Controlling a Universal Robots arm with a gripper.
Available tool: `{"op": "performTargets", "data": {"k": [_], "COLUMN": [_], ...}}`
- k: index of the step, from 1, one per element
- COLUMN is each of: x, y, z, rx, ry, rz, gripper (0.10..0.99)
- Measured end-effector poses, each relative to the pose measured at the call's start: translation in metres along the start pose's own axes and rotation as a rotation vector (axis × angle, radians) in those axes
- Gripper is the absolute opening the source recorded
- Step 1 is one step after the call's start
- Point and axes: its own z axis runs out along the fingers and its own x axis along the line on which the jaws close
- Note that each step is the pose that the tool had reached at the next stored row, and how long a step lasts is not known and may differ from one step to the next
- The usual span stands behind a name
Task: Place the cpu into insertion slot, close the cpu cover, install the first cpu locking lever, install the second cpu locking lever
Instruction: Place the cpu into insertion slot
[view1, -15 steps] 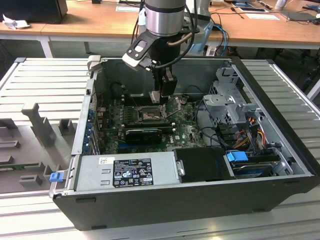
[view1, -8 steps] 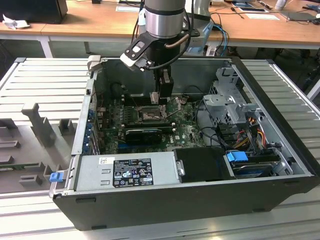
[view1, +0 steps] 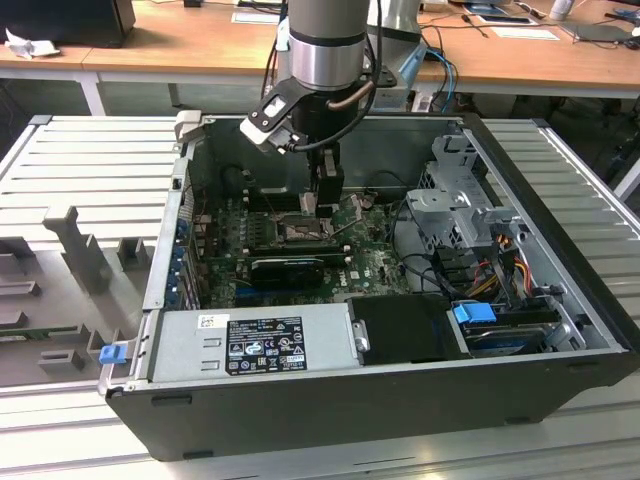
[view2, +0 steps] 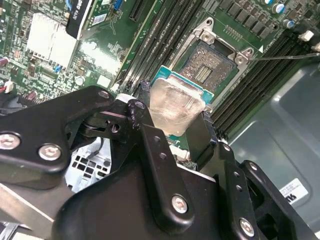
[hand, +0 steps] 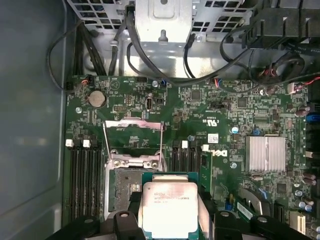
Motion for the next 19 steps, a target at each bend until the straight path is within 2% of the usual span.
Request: {"op": "performTargets", "data": {"k": [3, 11, 17, 19], "x": [0.0, 0.002, 0.0123, 0.0159], "y": [-0.0021, -0.004, -0.0049, -0.0101], "z": [0.0025, 0.0242, 0.0324, 0.0352], "rx": [-0.003, -0.004, -0.006, -0.006], "ry": [0.0003, 0.0014, 0.0014, 0.0018], "rz": [0.0, -0.001, -0.004, -0.004], "gripper": [0.529, 0.529, 0.529, 0.529]}}
